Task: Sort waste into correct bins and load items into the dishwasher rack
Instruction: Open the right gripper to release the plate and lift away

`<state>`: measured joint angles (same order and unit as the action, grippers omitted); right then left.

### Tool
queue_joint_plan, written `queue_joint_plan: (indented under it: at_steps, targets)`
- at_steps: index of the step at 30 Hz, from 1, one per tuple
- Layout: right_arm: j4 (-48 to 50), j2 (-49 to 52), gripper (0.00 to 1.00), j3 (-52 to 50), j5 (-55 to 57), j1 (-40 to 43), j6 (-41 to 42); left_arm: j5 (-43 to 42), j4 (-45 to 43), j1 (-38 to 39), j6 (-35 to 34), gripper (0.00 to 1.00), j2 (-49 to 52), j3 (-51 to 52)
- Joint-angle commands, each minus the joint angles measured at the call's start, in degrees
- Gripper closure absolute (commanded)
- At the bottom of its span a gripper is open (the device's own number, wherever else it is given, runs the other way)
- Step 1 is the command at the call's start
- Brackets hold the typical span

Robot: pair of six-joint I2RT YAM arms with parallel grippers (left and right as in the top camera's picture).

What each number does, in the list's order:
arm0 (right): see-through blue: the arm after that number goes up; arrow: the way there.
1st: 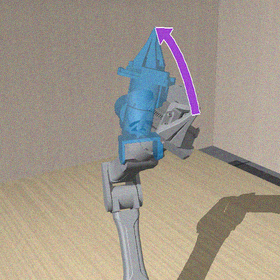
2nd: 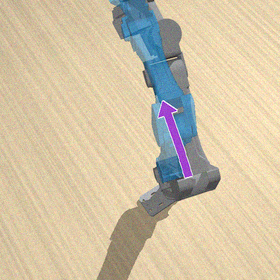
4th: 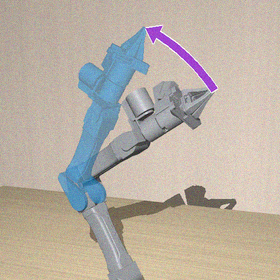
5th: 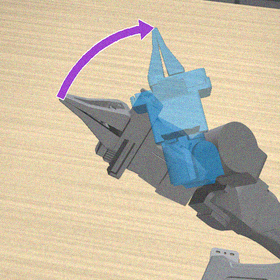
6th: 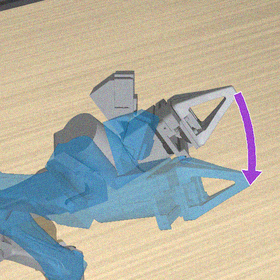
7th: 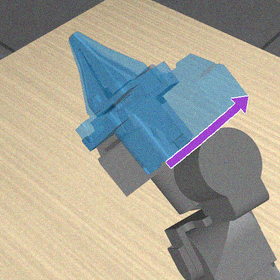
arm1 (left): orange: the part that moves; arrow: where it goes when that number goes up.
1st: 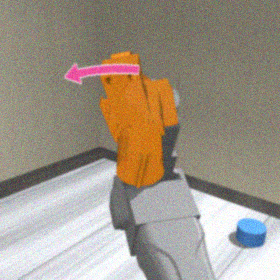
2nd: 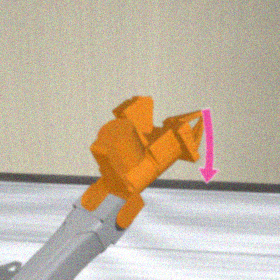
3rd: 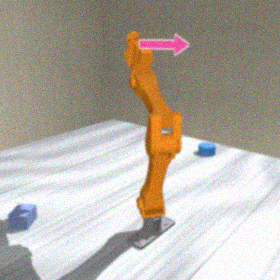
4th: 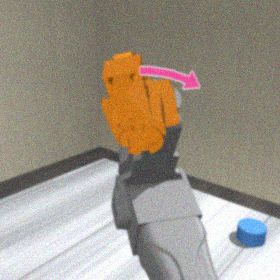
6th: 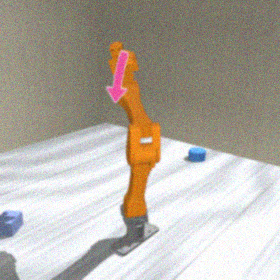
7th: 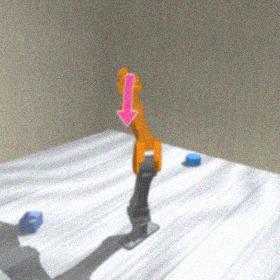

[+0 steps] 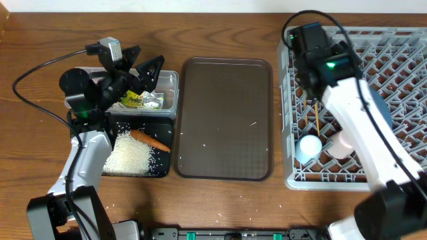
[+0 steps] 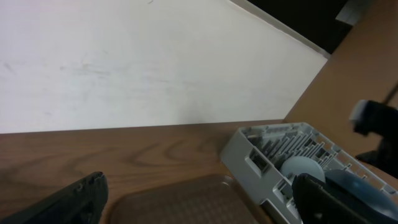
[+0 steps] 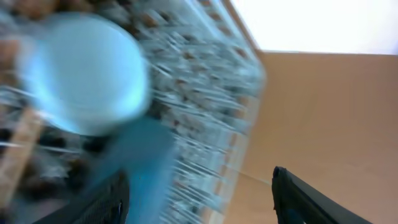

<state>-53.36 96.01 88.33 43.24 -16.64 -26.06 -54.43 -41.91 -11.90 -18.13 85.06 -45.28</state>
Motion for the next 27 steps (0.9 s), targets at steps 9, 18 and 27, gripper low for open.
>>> queue_joint_plan:
  at_steps: [9, 18, 27]
  targets:
    - [1.9, -7.4, 0.01, 0.0, -52.3, 6.9, 18.8, 0.1, -0.4, 0.0, 0.7, 0.04, -0.9, 0.0]
    - [2.1, -7.6, 0.01, 0.0, -52.5, 6.9, 18.7, 0.1, -0.4, 0.0, 0.7, 0.04, -0.9, 0.0]
    - [2.1, -7.6, 0.01, 0.0, -52.5, 6.9, 18.8, 0.1, -0.4, 0.0, 0.7, 0.04, -0.9, 0.0]
